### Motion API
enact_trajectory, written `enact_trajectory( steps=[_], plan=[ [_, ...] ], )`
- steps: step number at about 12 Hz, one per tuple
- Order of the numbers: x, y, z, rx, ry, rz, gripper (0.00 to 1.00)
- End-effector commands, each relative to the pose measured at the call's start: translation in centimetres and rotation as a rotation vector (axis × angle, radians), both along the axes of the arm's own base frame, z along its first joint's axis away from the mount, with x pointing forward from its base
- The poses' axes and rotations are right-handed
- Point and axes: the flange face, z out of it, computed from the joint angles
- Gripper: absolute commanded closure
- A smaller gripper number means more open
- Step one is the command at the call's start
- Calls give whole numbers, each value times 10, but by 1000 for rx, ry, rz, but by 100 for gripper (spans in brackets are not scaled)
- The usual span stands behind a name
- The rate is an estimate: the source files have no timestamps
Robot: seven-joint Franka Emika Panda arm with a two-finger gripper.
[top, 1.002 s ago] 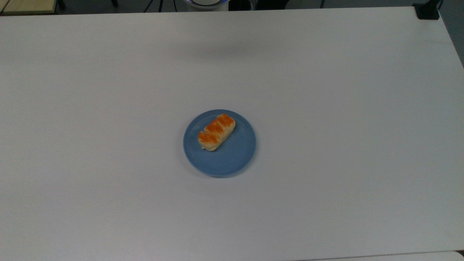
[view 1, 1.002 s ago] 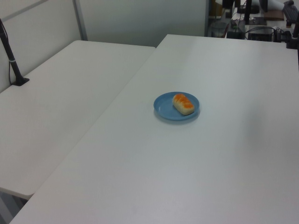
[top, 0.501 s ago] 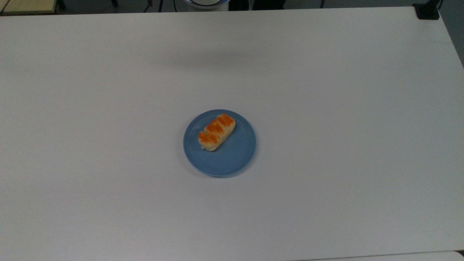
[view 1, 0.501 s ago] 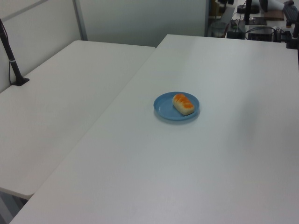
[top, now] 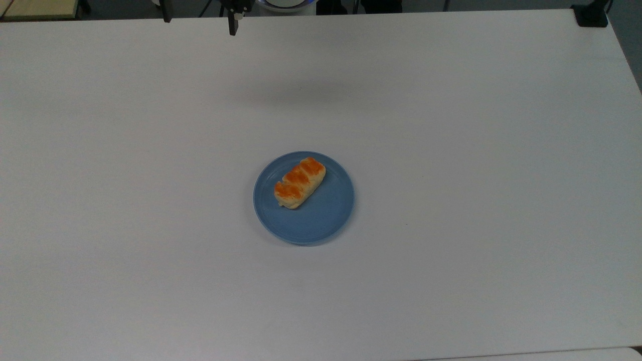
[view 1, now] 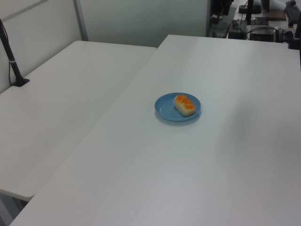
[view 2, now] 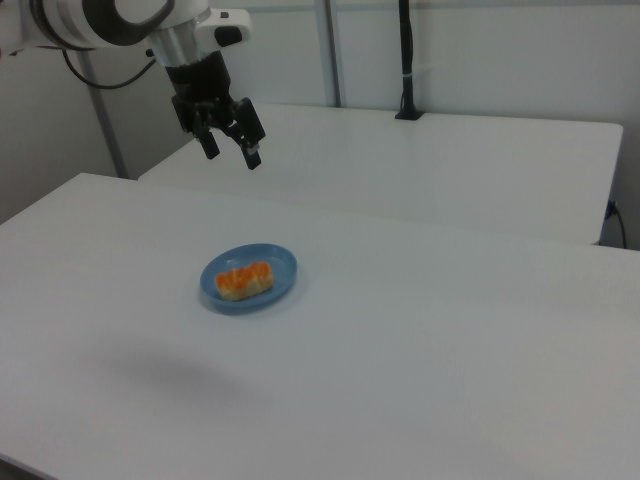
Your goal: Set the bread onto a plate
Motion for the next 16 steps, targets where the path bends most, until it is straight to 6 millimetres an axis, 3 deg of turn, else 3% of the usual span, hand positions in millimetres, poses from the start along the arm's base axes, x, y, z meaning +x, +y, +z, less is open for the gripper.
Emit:
enact_trajectory(
  steps=[1, 2, 11, 16],
  plan=[
    [-4, 27, -5, 10, 8, 5, 0],
    [-2, 32, -8, 9, 15, 16, 0],
    [-14, 19, 9, 11, 76, 121, 0],
    [-12, 20, 4, 11, 80, 137, 0]
  ],
)
